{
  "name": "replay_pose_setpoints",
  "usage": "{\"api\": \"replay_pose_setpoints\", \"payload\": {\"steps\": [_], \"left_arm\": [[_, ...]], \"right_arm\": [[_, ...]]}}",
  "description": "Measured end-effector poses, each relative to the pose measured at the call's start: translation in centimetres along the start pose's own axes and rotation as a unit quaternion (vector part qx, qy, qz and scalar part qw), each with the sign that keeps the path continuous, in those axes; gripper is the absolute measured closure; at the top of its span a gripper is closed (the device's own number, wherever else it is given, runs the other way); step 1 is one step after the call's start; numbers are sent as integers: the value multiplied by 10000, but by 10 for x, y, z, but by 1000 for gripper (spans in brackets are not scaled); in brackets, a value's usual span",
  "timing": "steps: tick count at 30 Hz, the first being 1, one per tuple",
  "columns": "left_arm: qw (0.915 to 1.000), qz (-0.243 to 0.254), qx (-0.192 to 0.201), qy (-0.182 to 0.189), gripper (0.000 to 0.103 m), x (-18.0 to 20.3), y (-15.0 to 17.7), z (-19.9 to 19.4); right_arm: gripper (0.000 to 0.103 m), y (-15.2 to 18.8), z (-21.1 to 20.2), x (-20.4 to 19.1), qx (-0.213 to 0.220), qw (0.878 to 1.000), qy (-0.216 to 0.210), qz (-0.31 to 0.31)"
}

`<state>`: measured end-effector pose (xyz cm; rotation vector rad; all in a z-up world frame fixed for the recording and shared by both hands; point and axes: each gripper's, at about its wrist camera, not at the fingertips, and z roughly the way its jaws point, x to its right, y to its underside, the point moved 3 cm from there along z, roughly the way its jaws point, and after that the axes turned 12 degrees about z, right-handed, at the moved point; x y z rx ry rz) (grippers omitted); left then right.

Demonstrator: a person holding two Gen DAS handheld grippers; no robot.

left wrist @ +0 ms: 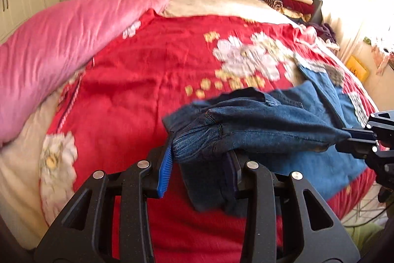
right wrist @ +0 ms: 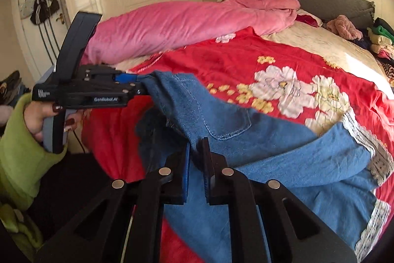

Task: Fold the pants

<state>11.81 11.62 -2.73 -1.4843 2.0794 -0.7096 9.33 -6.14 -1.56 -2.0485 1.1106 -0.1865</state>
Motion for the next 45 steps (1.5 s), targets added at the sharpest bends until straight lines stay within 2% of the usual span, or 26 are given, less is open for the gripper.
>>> {"api": "replay_pose_setpoints", "payload": {"steps": [6, 8, 14, 19, 23, 26, 28, 30, 31, 33, 36, 38, 41, 42, 45], "left_arm": [[9991, -99, -399, 73, 71, 8, 30, 6], [9985, -179, -523, 36, 66, 6, 36, 9], [9978, -306, -587, 29, 57, 3, 49, 0], [9978, -449, -434, -205, 57, 0, 56, -26], [9989, -391, -165, -214, 58, 11, 42, -46], [9999, -25, -156, -52, 58, 35, 23, -37], [9993, 201, -298, 83, 59, 50, 17, -20], [9977, 351, -577, -6, 59, 58, 21, 6], [9969, 384, -680, -74, 59, 58, 26, 15], [9964, 288, -802, 39, 59, 54, 32, 21], [9974, 46, -688, 184, 59, 45, 34, 17], [9970, 24, -754, 169, 59, 44, 38, 19], [9973, 36, -708, 172, 59, 47, 38, 17], [9974, 38, -700, 182, 59, 47, 38, 16], [9976, 33, -672, 162, 58, 46, 37, 15]], "right_arm": [[94, 34, 12, -8, -323, 9995, 55, -49], [94, 41, 18, -12, -418, 9991, 66, -80], [94, 51, 29, -10, -637, 9979, 83, 11], [94, 50, 27, -9, -623, 9980, 23, 46], [94, 53, 32, -10, -673, 9976, -100, 126], [92, 57, 34, -12, -731, 9971, -135, 155], [87, 57, 30, -13, -736, 9971, -177, 120], [85, 56, 19, -13, -772, 9961, -411, 148], [85, 54, 10, -13, -686, 9963, -502, 143], [82, 49, -5, -7, -402, 9982, -423, 154], [75, 43, -9, 13, -150, 9983, -149, 540], [74, 45, 0, 24, -260, 9961, -104, 835], [70, 62, 28, 34, -860, 9907, 178, 1042], [70, 68, 32, 34, -930, 9899, 209, 1047], [70, 66, 19, 39, -783, 9900, 80, 1168]]}}
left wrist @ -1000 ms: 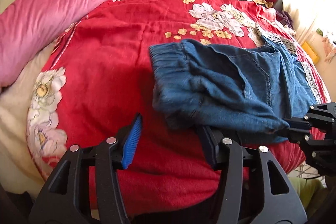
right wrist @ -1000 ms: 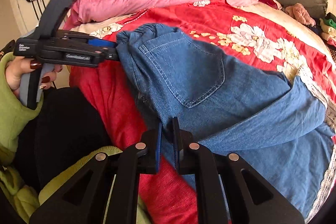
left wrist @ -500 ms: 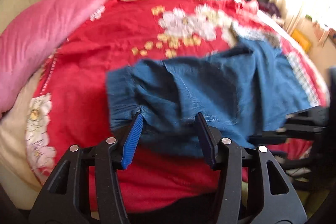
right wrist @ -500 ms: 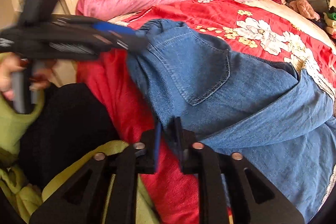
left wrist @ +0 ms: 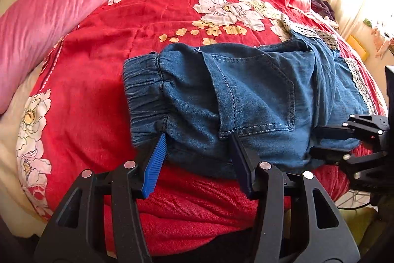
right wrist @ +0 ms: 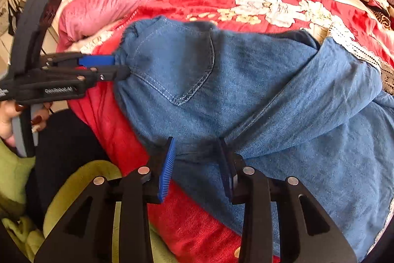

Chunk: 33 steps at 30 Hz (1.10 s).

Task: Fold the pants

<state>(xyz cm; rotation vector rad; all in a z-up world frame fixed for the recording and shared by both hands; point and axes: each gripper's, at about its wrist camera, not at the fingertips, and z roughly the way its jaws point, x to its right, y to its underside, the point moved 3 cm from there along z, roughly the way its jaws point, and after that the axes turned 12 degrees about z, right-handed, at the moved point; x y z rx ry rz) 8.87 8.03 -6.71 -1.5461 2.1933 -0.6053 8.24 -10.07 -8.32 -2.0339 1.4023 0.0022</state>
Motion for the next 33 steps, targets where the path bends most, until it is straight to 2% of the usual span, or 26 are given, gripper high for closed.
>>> {"api": "replay_pose_setpoints", "payload": {"steps": [2, 4, 7, 10, 12, 13, 14, 16, 18, 19, 20, 25, 29, 33], "left_arm": [[10000, -5, -38, -45, 56, 1, 0, -2], [10000, -9, -1, -70, 55, 3, -1, -8], [9998, -19, 220, 20, 54, 9, -9, -26], [9988, 101, 484, -3, 47, 22, -20, -46], [9978, 169, 625, 136, 44, 35, -30, -54], [9974, 221, 649, 215, 43, 41, -35, -55], [9971, 269, 652, 273, 42, 47, -39, -54], [9965, 384, 616, 415, 40, 60, -49, -49], [9957, 501, 558, 552, 39, 73, -60, -41], [9952, 549, 541, 600, 39, 78, -65, -38], [9946, 615, 527, 653, 39, 85, -70, -35], [9913, 895, 468, 838, 36, 109, -91, -23], [9896, 1052, 401, 892, 35, 122, -98, -8], [9901, 864, 204, 1092, 35, 125, -93, 18]], "right_arm": [[70, -5, -16, 5, 251, 9997, 48, 47], [63, -13, -37, 18, 534, 9982, 106, 253], [57, -18, -67, 43, 987, 9929, 253, 610], [53, -23, -88, 68, 1289, 9868, 390, 902], [50, -25, -105, 83, 1482, 9815, 559, 1072], [41, -26, -110, 88, 1556, 9793, 626, 1135], [37, -29, -119, 94, 1657, 9760, 691, 1237], [35, -39, -132, 110, 1785, 9715, 734, 1373], [32, -46, -139, 120, 1850, 9686, 845, 1431], [26, -50, -143, 125, 1881, 9671, 914, 1449], [25, -53, -146, 130, 1921, 9655, 971, 1467], [25, -79, -144, 149, 1908, 9623, 1141, 1569], [24, -101, -128, 163, 1722, 9631, 1297, 1612], [24, -123, -95, 169, 1408, 9668, 1424, 1589]]}}
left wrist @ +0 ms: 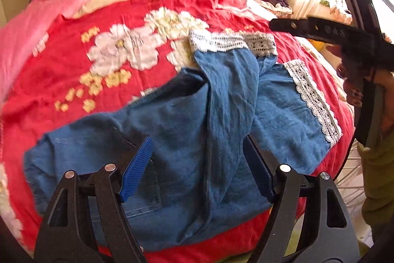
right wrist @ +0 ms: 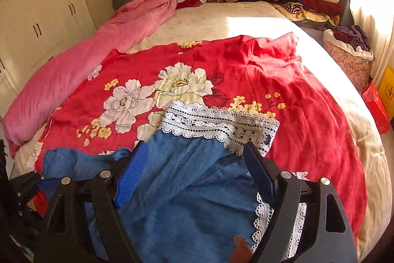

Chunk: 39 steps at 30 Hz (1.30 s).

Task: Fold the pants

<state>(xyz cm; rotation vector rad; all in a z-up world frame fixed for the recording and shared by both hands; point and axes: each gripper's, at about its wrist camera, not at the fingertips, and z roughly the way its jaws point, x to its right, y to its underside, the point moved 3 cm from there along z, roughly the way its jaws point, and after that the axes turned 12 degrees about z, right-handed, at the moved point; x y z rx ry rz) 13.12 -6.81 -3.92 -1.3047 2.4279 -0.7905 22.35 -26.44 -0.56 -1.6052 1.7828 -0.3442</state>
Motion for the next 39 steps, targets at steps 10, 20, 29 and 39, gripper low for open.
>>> {"api": "replay_pose_setpoints", "payload": {"steps": [10, 20, 29, 39], "left_arm": [[9987, 84, -210, 460, 64, 23, 20, 39], [9981, 275, -157, 529, 66, 30, 27, 41], [9981, 167, -57, 582, 61, 25, 34, 30], [9991, 393, 112, 123, 102, 30, 34, 14]], "right_arm": [[24, -20, 105, -54, -672, 9967, 338, -310], [46, -23, 172, -44, -830, 9905, 1067, -255], [93, -16, 77, 17, -229, 9977, 548, 329], [93, 42, -72, 91, 196, 9940, -192, 1055]]}}
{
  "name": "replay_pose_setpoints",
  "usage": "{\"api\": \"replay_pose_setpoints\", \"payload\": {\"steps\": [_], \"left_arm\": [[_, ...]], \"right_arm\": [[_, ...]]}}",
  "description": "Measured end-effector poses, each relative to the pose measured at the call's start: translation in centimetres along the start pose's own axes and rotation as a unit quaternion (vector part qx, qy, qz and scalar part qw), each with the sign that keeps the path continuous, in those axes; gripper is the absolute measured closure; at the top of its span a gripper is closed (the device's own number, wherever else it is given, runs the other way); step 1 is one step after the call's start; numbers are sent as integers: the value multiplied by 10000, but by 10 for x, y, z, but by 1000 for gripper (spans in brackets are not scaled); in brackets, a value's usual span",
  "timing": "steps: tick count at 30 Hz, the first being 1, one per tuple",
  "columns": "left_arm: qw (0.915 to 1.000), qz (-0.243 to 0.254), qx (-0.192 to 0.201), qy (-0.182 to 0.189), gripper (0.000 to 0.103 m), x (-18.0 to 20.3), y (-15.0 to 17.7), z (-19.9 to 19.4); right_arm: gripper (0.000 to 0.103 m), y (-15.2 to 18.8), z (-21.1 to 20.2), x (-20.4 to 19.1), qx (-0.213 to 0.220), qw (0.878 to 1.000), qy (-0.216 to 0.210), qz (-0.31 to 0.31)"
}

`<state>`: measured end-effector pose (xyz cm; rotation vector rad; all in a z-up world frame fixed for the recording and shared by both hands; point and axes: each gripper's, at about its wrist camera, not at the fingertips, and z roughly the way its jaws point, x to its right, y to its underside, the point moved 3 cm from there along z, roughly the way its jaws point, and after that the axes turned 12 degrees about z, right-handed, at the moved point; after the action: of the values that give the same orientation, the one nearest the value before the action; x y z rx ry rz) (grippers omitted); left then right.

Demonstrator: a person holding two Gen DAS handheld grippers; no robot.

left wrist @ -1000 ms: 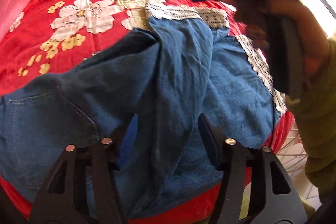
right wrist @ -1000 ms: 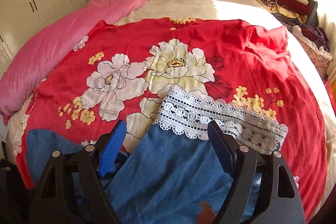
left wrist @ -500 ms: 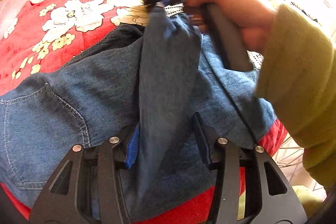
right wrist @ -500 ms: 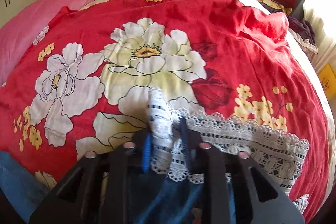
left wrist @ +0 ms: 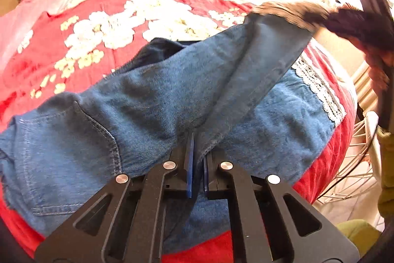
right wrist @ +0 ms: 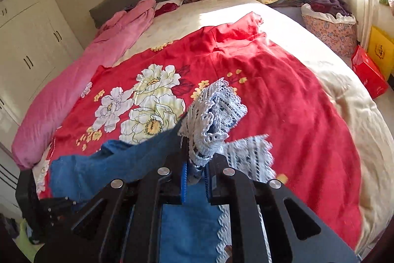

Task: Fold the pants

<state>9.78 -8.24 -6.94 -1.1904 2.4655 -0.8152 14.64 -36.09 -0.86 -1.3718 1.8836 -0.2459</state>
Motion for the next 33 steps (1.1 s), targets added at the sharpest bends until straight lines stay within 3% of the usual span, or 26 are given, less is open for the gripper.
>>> {"api": "replay_pose_setpoints", "payload": {"steps": [5, 11, 14, 15, 16, 18, 19, 20, 21, 33], "left_arm": [[9996, 285, 9, -85, 102, 12, 2, -11], [9980, 497, -352, -176, 102, 24, 14, -4], [9974, 485, -493, -213, 102, 26, 22, -1], [9973, 461, -526, -229, 102, 26, 24, -1], [9972, 448, -547, -238, 102, 26, 25, 0], [9969, 446, -590, -280, 102, 27, 27, -1], [9966, 467, -607, -311, 102, 28, 28, -2], [9963, 483, -619, -354, 102, 28, 29, -3], [9962, 481, -628, -374, 102, 29, 29, -4], [9941, 537, -809, -472, 102, 33, 37, -5]], "right_arm": [[93, 42, -29, 24, -262, 9995, -93, 122], [90, 88, -18, 46, -726, 9971, 136, 202], [76, 96, -17, 59, -816, 9958, 128, 401], [64, 98, -21, 63, -779, 9958, 148, 467], [61, 97, -24, 67, -721, 9960, 138, 504], [61, 96, -27, 71, -706, 9960, 90, 538], [66, 96, -28, 72, -722, 9960, 80, 520], [73, 97, -28, 72, -749, 9960, 49, 483], [88, 98, -28, 71, -765, 9962, 18, 422], [88, 111, -28, 83, -880, 9952, 340, 277]]}}
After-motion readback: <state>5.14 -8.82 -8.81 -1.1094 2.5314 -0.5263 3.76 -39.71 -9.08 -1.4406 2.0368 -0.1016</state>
